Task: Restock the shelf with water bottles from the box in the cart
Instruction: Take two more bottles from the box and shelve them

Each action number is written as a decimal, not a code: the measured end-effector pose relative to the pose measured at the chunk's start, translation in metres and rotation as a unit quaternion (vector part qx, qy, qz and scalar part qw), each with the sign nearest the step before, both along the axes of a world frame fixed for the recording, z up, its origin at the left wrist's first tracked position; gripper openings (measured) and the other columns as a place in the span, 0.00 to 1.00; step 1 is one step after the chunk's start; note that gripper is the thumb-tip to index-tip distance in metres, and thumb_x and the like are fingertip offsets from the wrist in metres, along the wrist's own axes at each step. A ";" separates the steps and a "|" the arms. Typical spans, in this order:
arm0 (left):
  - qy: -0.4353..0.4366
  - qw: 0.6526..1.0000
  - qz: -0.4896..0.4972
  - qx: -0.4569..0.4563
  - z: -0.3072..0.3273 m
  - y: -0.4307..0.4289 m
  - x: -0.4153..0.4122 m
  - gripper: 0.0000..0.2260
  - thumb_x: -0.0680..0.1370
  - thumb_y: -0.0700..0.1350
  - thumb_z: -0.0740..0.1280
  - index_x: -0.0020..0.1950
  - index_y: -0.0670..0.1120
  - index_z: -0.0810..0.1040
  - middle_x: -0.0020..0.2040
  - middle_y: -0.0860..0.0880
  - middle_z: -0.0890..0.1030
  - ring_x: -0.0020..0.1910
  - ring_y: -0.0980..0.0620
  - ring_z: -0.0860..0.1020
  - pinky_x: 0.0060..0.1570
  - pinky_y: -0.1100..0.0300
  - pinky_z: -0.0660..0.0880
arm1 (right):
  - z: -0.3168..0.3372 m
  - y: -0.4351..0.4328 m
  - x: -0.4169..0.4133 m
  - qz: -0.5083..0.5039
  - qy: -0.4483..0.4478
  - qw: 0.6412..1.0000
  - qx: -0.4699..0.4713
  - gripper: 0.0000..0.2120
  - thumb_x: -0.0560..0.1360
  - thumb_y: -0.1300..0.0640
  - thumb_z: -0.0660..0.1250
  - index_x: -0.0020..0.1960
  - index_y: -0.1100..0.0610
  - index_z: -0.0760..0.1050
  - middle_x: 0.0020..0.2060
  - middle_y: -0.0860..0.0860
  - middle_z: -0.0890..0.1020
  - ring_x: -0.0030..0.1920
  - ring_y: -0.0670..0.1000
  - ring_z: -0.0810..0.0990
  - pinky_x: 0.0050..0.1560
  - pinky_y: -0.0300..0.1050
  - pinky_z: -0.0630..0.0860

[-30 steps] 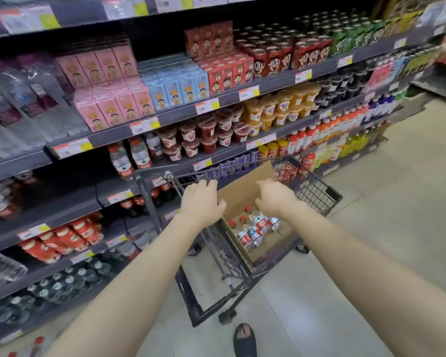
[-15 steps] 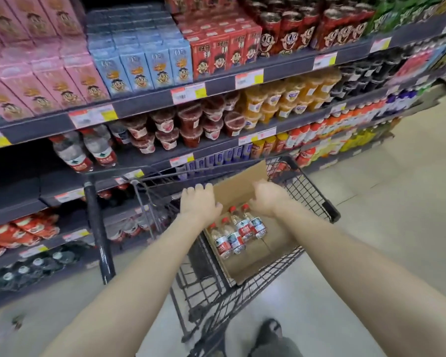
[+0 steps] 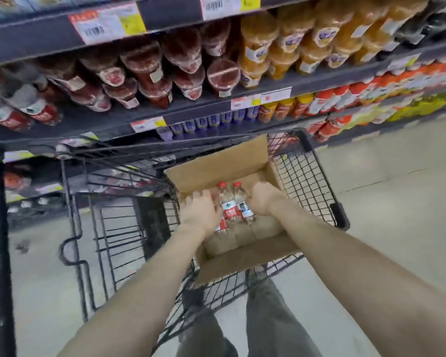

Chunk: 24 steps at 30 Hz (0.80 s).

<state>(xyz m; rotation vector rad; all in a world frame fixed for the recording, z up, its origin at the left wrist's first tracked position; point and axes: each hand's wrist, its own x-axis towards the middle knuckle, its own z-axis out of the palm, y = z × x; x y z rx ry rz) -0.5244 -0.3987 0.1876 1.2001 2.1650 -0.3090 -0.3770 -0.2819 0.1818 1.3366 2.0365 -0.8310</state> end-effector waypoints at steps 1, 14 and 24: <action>-0.003 1.000 0.013 -0.013 -0.011 0.002 0.005 0.26 0.85 0.59 0.60 0.77 0.43 0.67 0.71 0.39 0.74 0.71 0.36 0.73 0.68 0.45 0.72 | -0.011 0.008 0.003 0.006 -0.003 1.000 -0.007 0.12 0.79 0.51 0.64 0.55 0.58 0.79 0.53 0.56 0.84 0.48 0.57 0.80 0.51 0.47 0.79; -0.011 0.993 0.108 -0.042 -0.131 0.035 0.014 0.21 0.84 0.55 0.59 0.71 0.44 0.72 0.65 0.37 0.78 0.65 0.36 0.76 0.61 0.45 0.73 | -0.136 0.056 0.006 0.022 -0.017 0.998 -0.058 0.12 0.81 0.53 0.64 0.54 0.60 0.81 0.53 0.58 0.85 0.48 0.58 0.82 0.49 0.48 0.80; 0.008 0.997 0.053 -0.062 -0.244 0.049 0.012 0.30 0.80 0.65 0.64 0.74 0.46 0.73 0.70 0.38 0.66 0.69 0.35 0.65 0.73 0.44 0.62 | -0.238 0.061 -0.015 0.034 -0.031 0.995 -0.091 0.32 0.79 0.42 0.69 0.74 0.61 0.69 0.65 0.58 0.79 0.61 0.59 0.80 0.58 0.48 0.78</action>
